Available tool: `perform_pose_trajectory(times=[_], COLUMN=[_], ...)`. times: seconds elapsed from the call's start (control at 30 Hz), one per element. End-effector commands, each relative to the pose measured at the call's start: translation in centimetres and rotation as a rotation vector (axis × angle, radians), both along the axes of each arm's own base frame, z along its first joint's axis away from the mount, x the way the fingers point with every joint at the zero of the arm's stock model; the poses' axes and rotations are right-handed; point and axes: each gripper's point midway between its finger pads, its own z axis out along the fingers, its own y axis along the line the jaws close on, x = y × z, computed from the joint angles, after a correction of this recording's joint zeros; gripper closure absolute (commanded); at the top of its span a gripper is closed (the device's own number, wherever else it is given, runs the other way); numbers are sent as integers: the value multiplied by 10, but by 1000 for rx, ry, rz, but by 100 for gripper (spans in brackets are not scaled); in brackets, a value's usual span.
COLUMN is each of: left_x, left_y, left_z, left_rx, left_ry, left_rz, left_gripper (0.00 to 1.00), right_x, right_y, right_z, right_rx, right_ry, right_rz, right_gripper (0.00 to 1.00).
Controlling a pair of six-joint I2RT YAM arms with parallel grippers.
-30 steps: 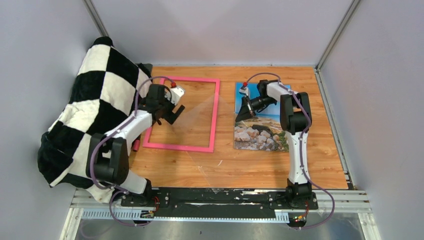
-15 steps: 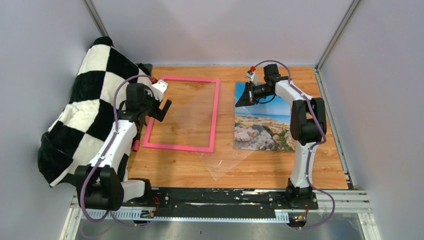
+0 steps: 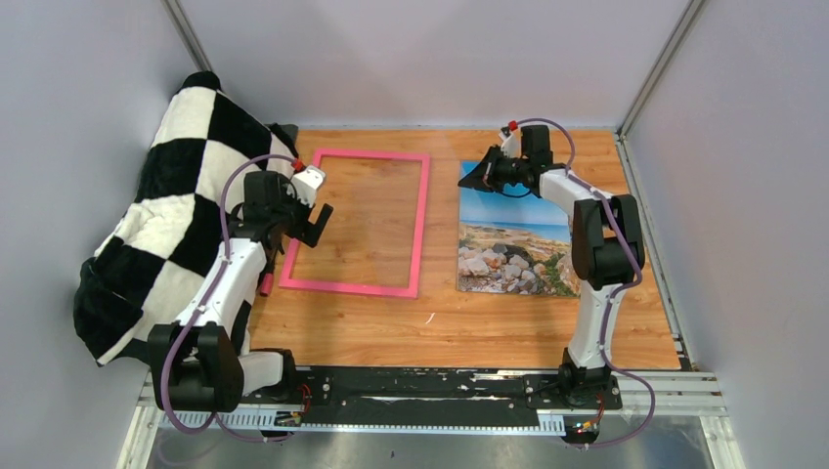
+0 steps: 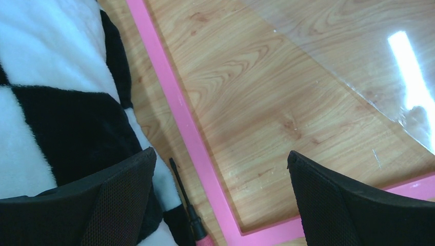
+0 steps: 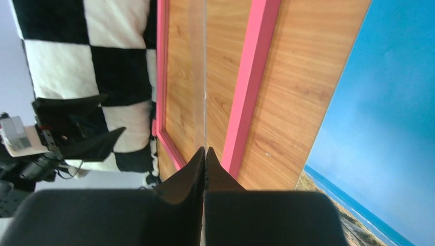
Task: Take the photo out of the frame
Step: Pick up the photo frame item at the center of the board.
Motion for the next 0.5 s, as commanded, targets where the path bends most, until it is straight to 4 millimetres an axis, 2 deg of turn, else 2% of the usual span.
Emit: perform_pose_trajectory(times=[0.0, 0.1, 0.17, 0.47], left_x=[-2, -1, -1, -1], left_y=[-2, -3, -3, -6], left_z=[1, -1, -3, -8], left_rx=[-9, -15, -15, -26], left_ry=[-17, -11, -10, 4], left_rz=[-14, -21, -21, -28], left_gripper=[0, 0, 0, 0], right_x=[22, 27, 28, 3], right_y=[-4, -11, -13, -9], right_z=[46, 53, 48, -12], right_rx=[89, 83, 60, -36], right_ry=[-95, -135, -141, -87], right_rz=[-140, -213, -243, -276], right_gripper=[100, 100, 100, 100])
